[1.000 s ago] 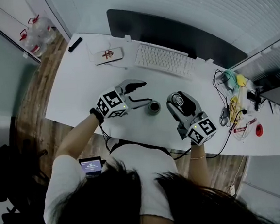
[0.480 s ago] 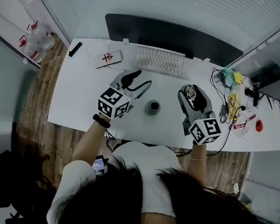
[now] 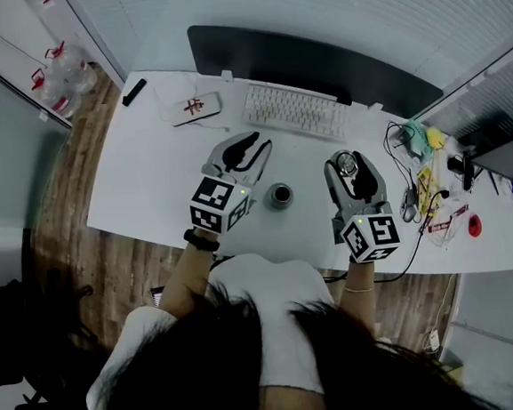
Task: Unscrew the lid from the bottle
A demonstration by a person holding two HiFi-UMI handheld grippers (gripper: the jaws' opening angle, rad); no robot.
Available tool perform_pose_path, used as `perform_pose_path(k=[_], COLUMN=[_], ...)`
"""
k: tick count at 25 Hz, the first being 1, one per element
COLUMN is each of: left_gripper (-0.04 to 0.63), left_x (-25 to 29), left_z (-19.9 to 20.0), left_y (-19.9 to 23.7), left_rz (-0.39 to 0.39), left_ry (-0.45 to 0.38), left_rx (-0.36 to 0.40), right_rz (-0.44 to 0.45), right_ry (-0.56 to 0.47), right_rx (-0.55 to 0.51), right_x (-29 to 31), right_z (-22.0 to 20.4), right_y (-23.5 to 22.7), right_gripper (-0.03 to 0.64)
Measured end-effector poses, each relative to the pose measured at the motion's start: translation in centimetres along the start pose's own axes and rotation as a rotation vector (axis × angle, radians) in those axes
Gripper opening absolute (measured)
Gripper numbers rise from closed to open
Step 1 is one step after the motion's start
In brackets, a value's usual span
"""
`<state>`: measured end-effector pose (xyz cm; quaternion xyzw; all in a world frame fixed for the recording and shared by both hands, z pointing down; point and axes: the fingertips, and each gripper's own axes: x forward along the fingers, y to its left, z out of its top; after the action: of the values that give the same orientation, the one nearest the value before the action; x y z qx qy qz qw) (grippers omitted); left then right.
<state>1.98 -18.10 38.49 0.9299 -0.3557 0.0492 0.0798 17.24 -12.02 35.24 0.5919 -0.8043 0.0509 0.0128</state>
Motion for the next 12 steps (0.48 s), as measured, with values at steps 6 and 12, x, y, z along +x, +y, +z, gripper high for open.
perform_pose_path(k=[6, 12], left_gripper=[0.111, 0.058], left_x=[-0.3, -0.8], left_z=[-0.3, -1.2], left_y=[0.3, 1.4], left_rz=[0.039, 0.075], left_ry=[0.004, 0.019], left_rx=[0.002, -0.001], right_rz=[-0.006, 0.005], right_ry=[-0.011, -0.002], right_rx=[-0.012, -0.019], right_x=[0.4, 0.9], right_z=[0.0, -0.8], right_y=[-0.2, -0.2], right_gripper=[0.259, 0.259])
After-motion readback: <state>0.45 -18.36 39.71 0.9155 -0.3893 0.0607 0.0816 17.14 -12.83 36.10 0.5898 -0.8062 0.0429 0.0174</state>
